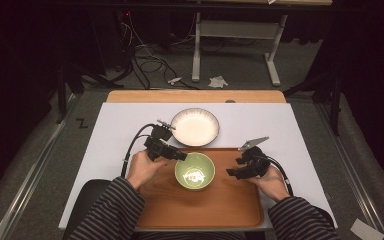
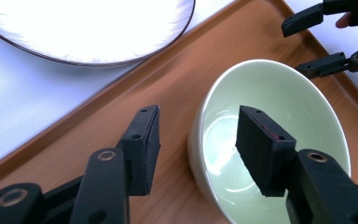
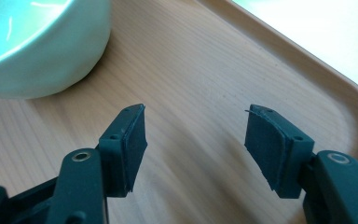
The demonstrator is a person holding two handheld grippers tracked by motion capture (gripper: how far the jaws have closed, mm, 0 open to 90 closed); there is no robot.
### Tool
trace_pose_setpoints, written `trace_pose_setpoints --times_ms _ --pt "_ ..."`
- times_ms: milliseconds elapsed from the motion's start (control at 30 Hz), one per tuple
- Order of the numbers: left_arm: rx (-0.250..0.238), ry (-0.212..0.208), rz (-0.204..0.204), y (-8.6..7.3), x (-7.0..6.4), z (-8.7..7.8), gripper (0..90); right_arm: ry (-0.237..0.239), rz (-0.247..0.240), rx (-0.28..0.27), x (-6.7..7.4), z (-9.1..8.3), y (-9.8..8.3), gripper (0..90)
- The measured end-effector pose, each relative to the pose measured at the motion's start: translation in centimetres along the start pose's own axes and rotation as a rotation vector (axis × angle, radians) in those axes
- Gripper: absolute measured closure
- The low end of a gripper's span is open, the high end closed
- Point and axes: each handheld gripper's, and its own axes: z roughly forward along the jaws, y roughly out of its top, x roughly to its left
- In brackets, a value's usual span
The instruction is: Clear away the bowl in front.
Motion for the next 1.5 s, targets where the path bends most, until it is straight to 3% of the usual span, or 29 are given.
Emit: trace_pose_setpoints --times_ms 400,800,1167,1500 --pt "-0.054 0.009 -0.03 0.9 0.9 -1.3 49.8 0.0 -0.006 -0.003 0.0 0.0 0.0 39.9" --pt "-0.097 0.05 -0.043 1.5 2.3 -1.6 49.7 -0.003 -0.007 -0.004 0.0 0.0 0.0 40.0" --pt "-0.106 0.111 -0.042 1.6 3.7 -1.0 48.7 -0.003 0.004 -0.002 0.1 -0.1 0.0 39.9" --pt "-0.098 0.132 -0.06 1.4 4.5 -0.5 48.2 -0.006 -0.006 -0.003 0.0 -0.1 0.0 39.9"
